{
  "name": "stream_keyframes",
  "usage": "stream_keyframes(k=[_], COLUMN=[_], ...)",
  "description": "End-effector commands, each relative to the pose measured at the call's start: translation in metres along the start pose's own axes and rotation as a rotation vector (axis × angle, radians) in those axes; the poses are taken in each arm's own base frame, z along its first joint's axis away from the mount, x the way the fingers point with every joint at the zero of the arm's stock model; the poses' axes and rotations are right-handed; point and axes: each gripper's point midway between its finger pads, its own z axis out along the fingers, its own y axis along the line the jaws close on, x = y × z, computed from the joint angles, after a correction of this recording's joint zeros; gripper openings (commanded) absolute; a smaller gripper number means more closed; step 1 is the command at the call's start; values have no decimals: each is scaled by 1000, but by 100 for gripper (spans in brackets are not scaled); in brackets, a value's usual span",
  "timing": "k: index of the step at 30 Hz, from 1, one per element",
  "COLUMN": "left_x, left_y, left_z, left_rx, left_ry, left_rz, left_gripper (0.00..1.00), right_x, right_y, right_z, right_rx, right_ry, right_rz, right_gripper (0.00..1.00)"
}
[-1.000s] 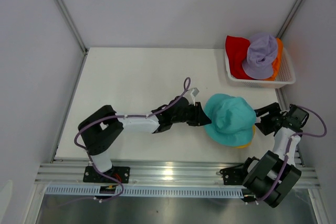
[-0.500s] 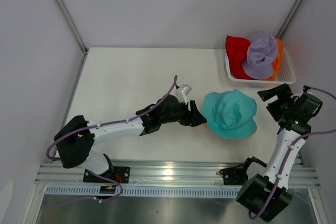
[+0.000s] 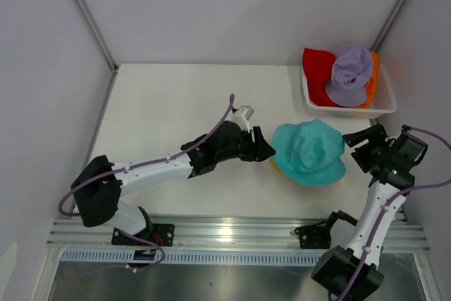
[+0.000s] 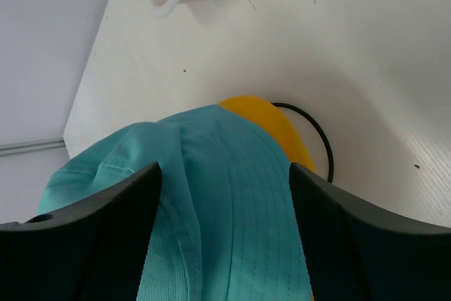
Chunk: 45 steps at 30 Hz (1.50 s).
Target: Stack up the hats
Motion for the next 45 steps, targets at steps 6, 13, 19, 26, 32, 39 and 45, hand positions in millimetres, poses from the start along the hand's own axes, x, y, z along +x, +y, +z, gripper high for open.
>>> stream_keyframes(k=[6, 13, 19, 26, 32, 39, 45], left_x=[-39, -36, -8, 21, 32, 27, 17], left_y=[-30, -29, -19, -33, -37, -16, -6], left_z=[16, 37, 36, 14, 5, -16, -20], left_rx=[105, 137, 165, 285, 285, 180, 96], left_ry=[-109, -120, -48, -1, 9, -45, -74], left_rz=[-50, -75, -98, -16, 1, 48, 66], left_gripper=[50, 28, 1, 1, 1, 8, 41], right_x=[43, 64, 23, -19, 9, 41, 71], right_y=[-28, -38, -23, 28, 61, 87, 138], right_z=[-12, 2, 14, 39, 77, 124, 165], right_rx=[89, 59, 2, -110, -106, -161, -224], right_ry=[48, 113, -4, -14, 31, 127, 224], right_rz=[66, 119, 82, 6, -90, -103, -174], right_gripper=[60, 54, 57, 62, 62, 56, 55])
